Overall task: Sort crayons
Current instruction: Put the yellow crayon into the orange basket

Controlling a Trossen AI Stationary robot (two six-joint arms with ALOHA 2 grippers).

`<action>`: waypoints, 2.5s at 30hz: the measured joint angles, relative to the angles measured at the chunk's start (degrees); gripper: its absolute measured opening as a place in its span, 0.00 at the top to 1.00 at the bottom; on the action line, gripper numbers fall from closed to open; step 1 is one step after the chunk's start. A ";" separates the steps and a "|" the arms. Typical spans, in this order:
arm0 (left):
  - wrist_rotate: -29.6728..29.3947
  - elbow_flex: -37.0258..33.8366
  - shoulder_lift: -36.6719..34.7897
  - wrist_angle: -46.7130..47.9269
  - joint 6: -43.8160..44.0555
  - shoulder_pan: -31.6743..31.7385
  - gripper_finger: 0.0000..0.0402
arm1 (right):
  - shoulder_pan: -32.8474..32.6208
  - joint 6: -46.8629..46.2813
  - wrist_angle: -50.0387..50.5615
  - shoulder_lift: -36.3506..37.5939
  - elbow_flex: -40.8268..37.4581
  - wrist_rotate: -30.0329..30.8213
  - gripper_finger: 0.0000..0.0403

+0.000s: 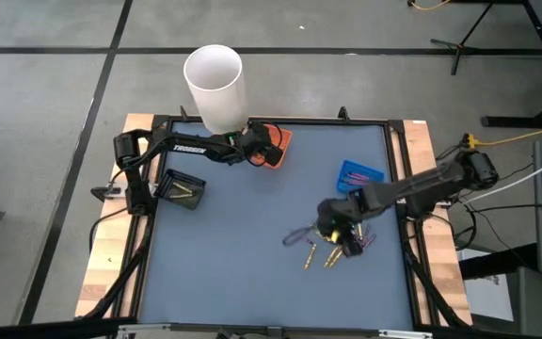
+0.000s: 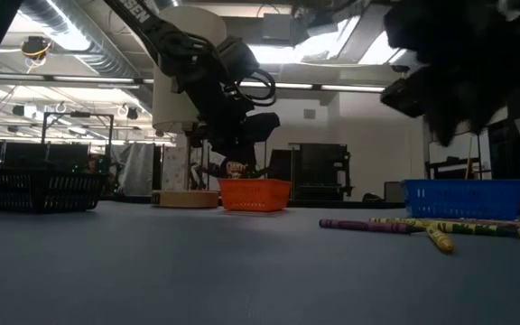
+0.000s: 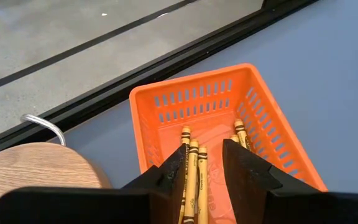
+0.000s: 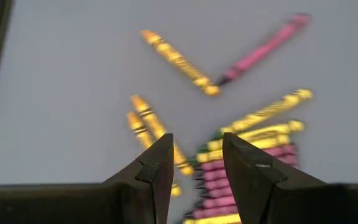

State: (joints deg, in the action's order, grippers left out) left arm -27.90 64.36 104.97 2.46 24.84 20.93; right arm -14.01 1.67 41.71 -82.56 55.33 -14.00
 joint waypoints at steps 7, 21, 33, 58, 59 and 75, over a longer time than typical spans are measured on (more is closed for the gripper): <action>0.04 0.00 0.02 0.01 0.00 -0.68 0.78 | -8.85 -1.37 0.07 -0.01 0.00 0.16 0.66; 0.17 0.00 0.02 0.02 0.00 -1.14 0.78 | -15.38 -1.41 0.44 -0.58 -0.02 11.47 0.66; 0.13 0.00 0.02 0.04 0.00 -1.16 0.78 | -15.38 -1.33 2.44 -6.57 -0.04 11.21 0.66; 0.11 0.00 0.02 0.04 0.00 -1.16 0.78 | -15.33 2.21 3.40 -16.40 0.06 10.55 0.66; 0.11 0.00 0.02 0.04 0.02 -1.16 0.78 | -15.33 2.26 3.43 -16.69 0.19 10.59 0.66; 0.54 0.00 0.02 0.04 0.00 -1.16 0.78 | -15.33 2.30 3.42 -17.30 0.09 11.92 0.81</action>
State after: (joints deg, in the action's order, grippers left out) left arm -27.36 64.36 104.99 2.50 24.84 19.77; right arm -29.34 3.97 45.12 -99.85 55.42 -2.08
